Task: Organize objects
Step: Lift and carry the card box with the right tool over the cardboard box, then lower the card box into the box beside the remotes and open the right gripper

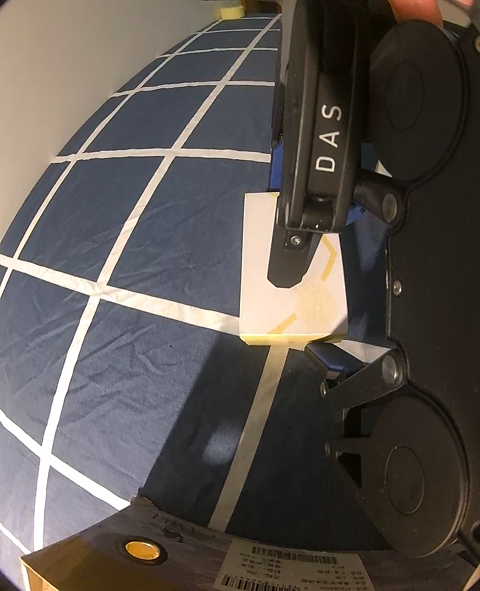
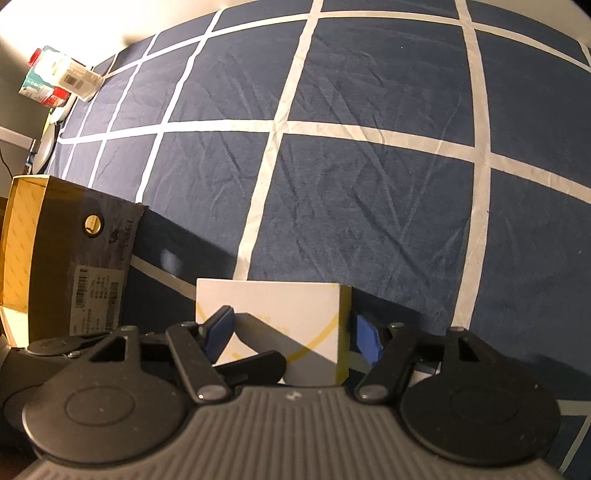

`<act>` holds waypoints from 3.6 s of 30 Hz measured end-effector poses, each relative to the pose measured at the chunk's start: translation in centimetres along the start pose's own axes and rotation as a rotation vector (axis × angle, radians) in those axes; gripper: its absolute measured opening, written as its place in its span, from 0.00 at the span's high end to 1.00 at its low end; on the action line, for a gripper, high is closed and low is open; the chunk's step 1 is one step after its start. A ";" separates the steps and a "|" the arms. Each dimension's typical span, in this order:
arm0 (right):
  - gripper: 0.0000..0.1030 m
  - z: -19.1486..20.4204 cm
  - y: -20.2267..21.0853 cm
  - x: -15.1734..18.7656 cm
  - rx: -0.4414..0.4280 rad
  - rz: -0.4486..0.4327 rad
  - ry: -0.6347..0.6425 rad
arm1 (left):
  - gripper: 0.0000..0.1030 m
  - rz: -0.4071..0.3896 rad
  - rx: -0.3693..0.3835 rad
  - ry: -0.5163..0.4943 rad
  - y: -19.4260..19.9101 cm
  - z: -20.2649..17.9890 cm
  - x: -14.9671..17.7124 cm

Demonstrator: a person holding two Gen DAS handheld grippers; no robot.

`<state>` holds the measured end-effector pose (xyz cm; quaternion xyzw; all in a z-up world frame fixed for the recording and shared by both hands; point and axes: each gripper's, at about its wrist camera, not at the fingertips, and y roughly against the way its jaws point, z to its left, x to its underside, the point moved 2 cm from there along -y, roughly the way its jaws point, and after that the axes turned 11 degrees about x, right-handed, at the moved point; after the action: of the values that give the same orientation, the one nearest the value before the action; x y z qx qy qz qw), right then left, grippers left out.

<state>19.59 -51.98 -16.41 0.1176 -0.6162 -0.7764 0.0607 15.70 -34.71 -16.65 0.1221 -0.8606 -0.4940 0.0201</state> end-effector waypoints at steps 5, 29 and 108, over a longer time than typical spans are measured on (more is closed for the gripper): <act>0.35 0.0 0.2 0.2 0.000 -0.007 -0.015 | 0.39 0.005 -0.006 -0.022 0.2 -0.2 0.0; 0.35 4.4 7.2 3.4 -0.008 -0.145 -0.077 | 0.39 -0.054 -0.016 -0.167 8.1 -1.8 2.2; 0.35 33.4 -4.9 1.2 0.057 -0.076 -0.231 | 0.40 0.097 0.019 -0.216 18.5 26.3 -4.3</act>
<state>10.07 -19.62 -14.14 0.0524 -0.6360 -0.7687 -0.0433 12.29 -2.51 -13.92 0.0264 -0.8674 -0.4944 -0.0502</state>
